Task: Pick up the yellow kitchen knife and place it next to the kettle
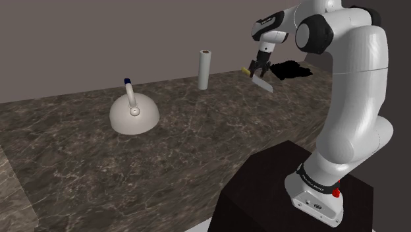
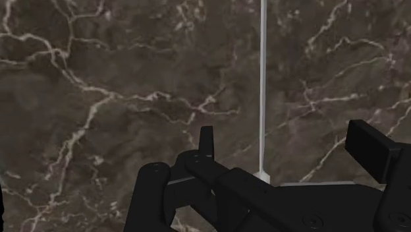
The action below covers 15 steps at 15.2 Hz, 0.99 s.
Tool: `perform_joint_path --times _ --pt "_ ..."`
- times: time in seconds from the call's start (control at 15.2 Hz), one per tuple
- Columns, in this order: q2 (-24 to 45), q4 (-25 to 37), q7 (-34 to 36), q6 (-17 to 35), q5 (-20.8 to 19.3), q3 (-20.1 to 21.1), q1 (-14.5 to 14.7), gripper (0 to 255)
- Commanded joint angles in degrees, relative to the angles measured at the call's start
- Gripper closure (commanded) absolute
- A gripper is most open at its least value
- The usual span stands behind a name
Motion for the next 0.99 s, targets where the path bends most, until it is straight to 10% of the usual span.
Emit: perform_joint_path --times 0.0,0.59,0.66,0.92 --pt "0.4 -1.0 -0.2 1.4 0.3 0.1 0.1 0" --pt "0.7 -1.8 -0.4 2.5 0.5 0.3 0.1 0" --pt "0.7 -1.8 -0.4 2.4 0.5 0.3 0.1 255" --pt "0.7 -1.8 -0.4 2.4 0.5 0.3 0.1 255"
